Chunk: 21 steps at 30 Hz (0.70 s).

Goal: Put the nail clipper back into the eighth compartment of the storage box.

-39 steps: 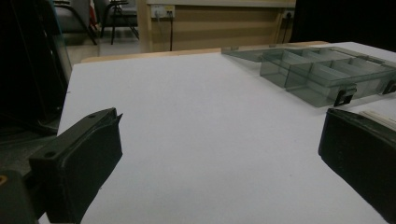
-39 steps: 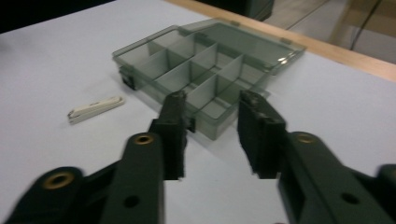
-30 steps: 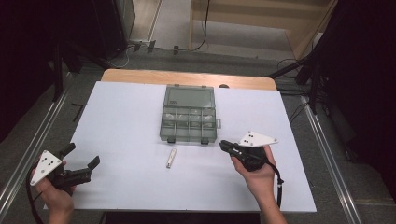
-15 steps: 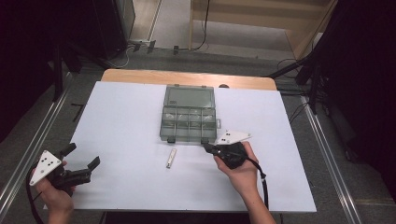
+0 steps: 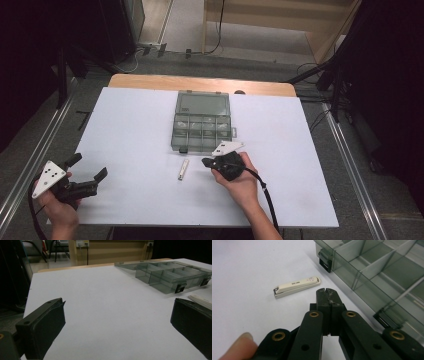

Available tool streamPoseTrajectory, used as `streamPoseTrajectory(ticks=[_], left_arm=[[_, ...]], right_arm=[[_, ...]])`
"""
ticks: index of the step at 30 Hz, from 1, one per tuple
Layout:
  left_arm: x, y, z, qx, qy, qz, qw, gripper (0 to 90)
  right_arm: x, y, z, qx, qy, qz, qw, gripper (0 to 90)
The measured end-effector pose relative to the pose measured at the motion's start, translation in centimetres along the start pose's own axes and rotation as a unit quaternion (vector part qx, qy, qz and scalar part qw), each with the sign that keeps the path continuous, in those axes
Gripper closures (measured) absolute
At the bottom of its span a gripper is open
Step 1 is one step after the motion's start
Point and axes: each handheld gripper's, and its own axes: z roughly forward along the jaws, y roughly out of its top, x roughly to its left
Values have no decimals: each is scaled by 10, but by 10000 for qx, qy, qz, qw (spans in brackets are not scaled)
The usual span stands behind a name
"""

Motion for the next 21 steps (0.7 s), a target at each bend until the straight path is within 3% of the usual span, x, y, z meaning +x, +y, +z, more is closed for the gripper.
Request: streamPoseTrajectory(ticks=[9, 21], left_arm=[[0, 0, 0, 13, -9, 15, 10000, 0], [0, 0, 1, 31, -10, 18, 10000, 0]], right_arm=[[4, 10, 30, 185, 72, 1, 9998, 900], [4, 18, 52, 354, 23, 31, 9994, 900]])
